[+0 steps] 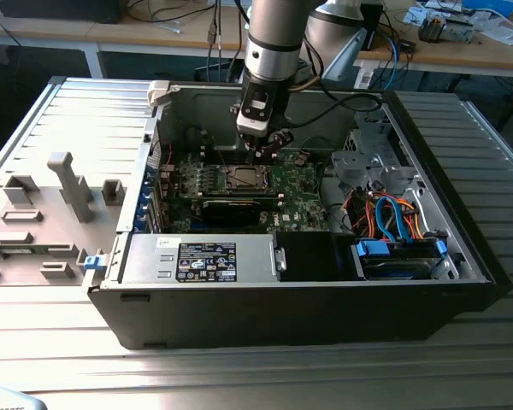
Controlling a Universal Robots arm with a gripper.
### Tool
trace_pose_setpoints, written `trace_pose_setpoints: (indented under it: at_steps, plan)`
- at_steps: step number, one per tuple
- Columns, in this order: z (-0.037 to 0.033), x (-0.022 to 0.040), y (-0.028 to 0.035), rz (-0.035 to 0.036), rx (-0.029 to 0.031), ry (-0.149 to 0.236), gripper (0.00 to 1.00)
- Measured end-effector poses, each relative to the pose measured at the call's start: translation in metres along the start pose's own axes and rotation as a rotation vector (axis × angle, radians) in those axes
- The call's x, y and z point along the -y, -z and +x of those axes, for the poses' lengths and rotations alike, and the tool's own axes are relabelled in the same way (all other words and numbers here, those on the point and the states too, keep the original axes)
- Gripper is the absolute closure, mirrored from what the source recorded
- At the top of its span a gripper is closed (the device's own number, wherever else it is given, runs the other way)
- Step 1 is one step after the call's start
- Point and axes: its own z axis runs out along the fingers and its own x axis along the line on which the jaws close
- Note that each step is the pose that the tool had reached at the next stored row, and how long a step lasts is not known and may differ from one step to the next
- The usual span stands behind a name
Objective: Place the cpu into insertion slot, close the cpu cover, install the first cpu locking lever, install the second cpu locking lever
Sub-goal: 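Install the first cpu locking lever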
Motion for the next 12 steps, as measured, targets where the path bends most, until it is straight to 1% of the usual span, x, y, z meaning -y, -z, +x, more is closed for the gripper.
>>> trace_pose_setpoints:
  at_steps: [12]
  plan:
    - [0.0,0.0,0.0,0.0006,0.0008,0.014,0.89]
